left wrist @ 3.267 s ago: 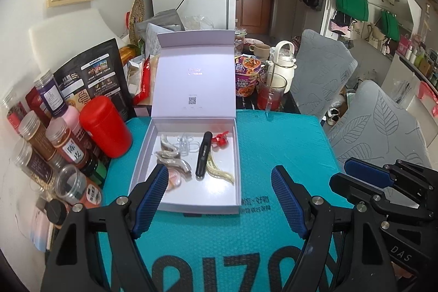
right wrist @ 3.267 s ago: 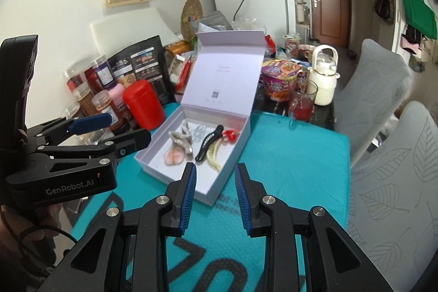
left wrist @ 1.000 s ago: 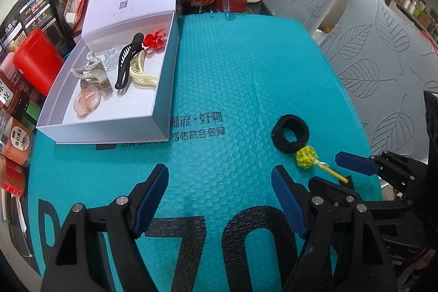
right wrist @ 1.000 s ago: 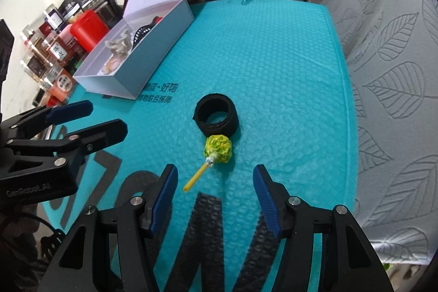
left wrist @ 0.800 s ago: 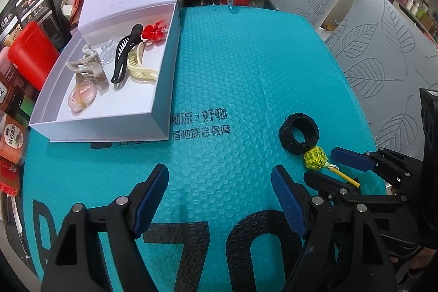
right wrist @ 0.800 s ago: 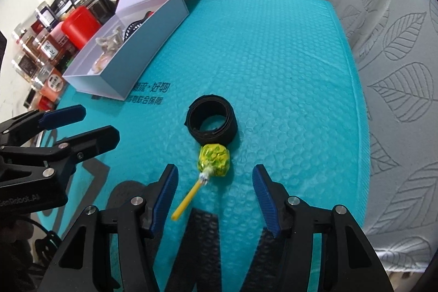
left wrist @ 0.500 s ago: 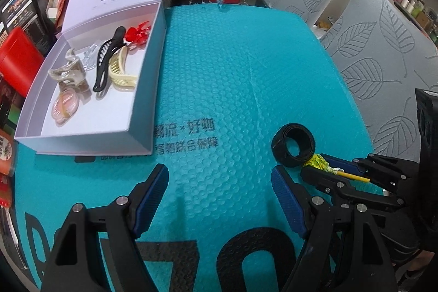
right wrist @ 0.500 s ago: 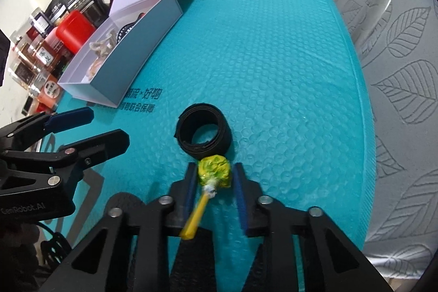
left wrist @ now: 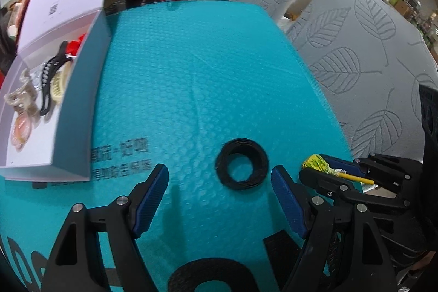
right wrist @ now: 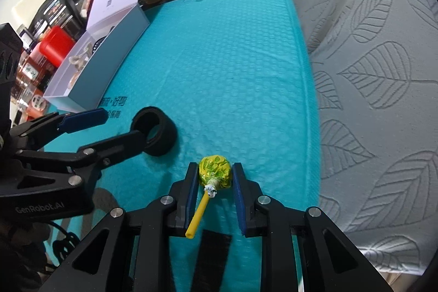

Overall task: Organize rigid objects
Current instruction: 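Grasp the yellow lollipop with the right tool while the left tool grasps the black ring, then carry the black ring and lollipop toward the white box with both tools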

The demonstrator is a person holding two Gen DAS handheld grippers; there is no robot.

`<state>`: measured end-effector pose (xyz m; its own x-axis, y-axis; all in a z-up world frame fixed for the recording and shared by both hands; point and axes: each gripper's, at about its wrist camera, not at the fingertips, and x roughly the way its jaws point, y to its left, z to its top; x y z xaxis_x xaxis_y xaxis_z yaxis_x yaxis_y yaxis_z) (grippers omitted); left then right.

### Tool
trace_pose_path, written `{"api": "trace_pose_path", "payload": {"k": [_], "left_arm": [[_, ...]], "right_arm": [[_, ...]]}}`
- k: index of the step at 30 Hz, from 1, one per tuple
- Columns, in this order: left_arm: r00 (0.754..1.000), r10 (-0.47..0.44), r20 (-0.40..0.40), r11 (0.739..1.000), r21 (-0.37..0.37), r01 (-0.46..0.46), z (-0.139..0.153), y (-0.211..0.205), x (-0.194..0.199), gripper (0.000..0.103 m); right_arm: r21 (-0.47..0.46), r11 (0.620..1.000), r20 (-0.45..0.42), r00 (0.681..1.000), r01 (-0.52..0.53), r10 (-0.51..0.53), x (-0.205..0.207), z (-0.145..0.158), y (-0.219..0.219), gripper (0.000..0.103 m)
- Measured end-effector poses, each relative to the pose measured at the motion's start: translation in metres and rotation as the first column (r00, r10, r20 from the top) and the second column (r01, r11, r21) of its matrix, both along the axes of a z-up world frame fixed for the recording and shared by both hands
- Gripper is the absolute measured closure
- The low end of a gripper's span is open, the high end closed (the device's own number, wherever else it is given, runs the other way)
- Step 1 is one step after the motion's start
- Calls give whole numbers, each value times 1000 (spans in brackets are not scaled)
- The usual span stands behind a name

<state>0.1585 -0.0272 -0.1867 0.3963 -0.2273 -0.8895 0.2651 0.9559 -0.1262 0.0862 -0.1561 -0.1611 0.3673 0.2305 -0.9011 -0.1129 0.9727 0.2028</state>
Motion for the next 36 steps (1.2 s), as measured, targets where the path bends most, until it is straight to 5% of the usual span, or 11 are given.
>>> {"api": "trace_pose_path", "payload": {"k": [7,15,19,36], "left_arm": [[998,-47,-41,999,-26,46,-18,-20,13,25],[997,-78,9,997,29,77,-20,-33,16,26],[994,-90,55,992,88,85,-19,-32,9,62],[997,-44,56,997,68,40,-3,-8,-17,62]], "right_arm": [[-1,999,-2,999,40,-40,-6,2,-19,79],[-7,999,3,999,54,-54,-10,6,-26,79],[-11,999,5,999,53,-53,-11,7,-23,79],[-7,1000,27,999,25,-25,-26,18,-11,79]]}}
